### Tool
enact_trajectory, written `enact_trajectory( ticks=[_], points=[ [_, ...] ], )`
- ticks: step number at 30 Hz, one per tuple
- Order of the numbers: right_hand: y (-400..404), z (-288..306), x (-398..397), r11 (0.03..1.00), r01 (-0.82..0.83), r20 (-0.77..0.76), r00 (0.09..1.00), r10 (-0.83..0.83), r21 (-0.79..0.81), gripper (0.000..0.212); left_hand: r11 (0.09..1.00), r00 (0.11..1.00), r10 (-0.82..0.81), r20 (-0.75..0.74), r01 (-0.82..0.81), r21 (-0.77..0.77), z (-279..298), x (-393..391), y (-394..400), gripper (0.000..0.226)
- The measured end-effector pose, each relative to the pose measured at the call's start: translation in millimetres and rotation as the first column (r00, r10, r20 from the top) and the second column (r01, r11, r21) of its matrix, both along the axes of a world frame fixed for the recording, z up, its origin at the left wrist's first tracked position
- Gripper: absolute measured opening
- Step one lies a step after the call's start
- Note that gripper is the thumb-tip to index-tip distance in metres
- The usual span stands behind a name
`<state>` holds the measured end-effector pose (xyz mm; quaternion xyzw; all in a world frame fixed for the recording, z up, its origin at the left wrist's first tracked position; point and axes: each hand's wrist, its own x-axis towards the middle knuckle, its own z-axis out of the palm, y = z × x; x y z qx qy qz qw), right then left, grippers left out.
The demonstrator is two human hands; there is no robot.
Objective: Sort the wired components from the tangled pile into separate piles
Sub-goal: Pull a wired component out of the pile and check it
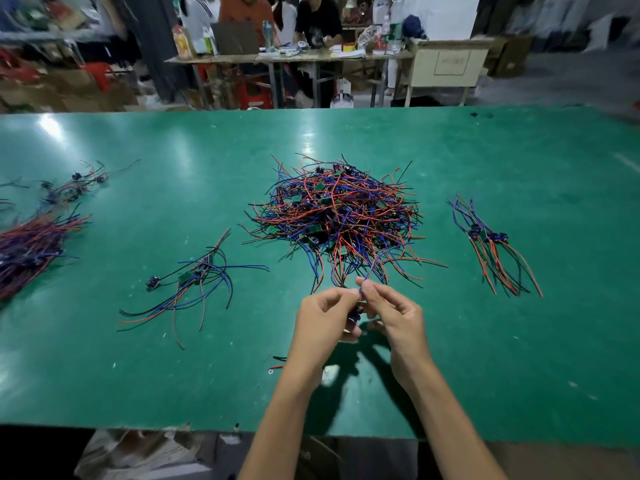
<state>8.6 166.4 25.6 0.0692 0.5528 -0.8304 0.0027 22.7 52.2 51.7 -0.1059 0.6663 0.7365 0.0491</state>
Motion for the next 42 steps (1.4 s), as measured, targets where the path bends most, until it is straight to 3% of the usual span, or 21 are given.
enact_trajectory(
  ticks=[3,6,12,16,22,30,32,35,38,40,42],
  points=[
    [-3.7,1.6,-2.9,1.000,-0.002,-0.009,1.000,0.002,-0.002,0.025,1.000,1.000,0.011,-0.016,-0.011,-0.020,0.3,0.1,-2.5,0.019],
    [-4.9,-0.5,-4.6,0.992,0.001,-0.024,1.000,0.002,0.129,0.015,0.997,0.997,0.055,-0.054,-0.058,-0.060,-1.1,0.3,-2.9,0.018],
    [-12.3,0.0,-4.1,0.996,-0.030,-0.027,0.999,0.032,0.090,0.020,0.988,0.990,0.009,-0.139,-0.030,-0.153,-2.9,1.2,-4.7,0.017],
    [-15.3,0.6,-3.6,0.980,-0.080,-0.014,0.996,0.084,0.181,0.028,0.982,0.988,-0.001,-0.155,-0.028,-0.185,-5.7,2.1,-5.3,0.030],
    [-28.4,0.3,-11.6,0.969,0.062,0.021,0.997,-0.069,0.239,0.032,0.876,0.963,-0.017,-0.270,-0.116,-0.467,-5.8,3.3,-3.0,0.051],
    [-24.0,23.2,-39.5,0.955,0.094,0.062,0.991,-0.116,0.281,0.030,0.891,0.972,-0.056,-0.229,-0.055,-0.450,2.8,5.2,-12.3,0.029],
    [-21.3,27.8,-46.1,0.970,0.091,0.115,0.986,-0.120,0.227,0.028,0.907,0.979,-0.071,-0.193,-0.017,-0.422,2.0,4.5,-14.4,0.029],
    [-16.1,29.6,-55.5,0.990,0.111,0.214,0.973,-0.091,-0.084,0.027,0.920,0.980,-0.123,-0.157,0.053,-0.389,-0.7,5.8,-13.9,0.028],
    [-11.1,26.8,-57.7,0.940,0.093,0.251,0.968,-0.008,-0.329,0.027,0.941,0.984,-0.146,-0.105,0.106,-0.323,-4.9,4.7,-14.5,0.022],
    [-3.8,21.7,-53.9,0.952,0.074,0.201,0.979,-0.014,-0.296,0.025,0.961,0.987,-0.146,-0.072,0.124,-0.248,-6.9,1.5,-17.9,0.017],
    [7.8,16.4,-46.4,0.986,0.019,0.087,0.996,-0.004,-0.167,0.027,0.963,0.988,-0.149,-0.051,0.133,-0.235,-6.8,-1.5,-23.7,0.014]
  ],
)
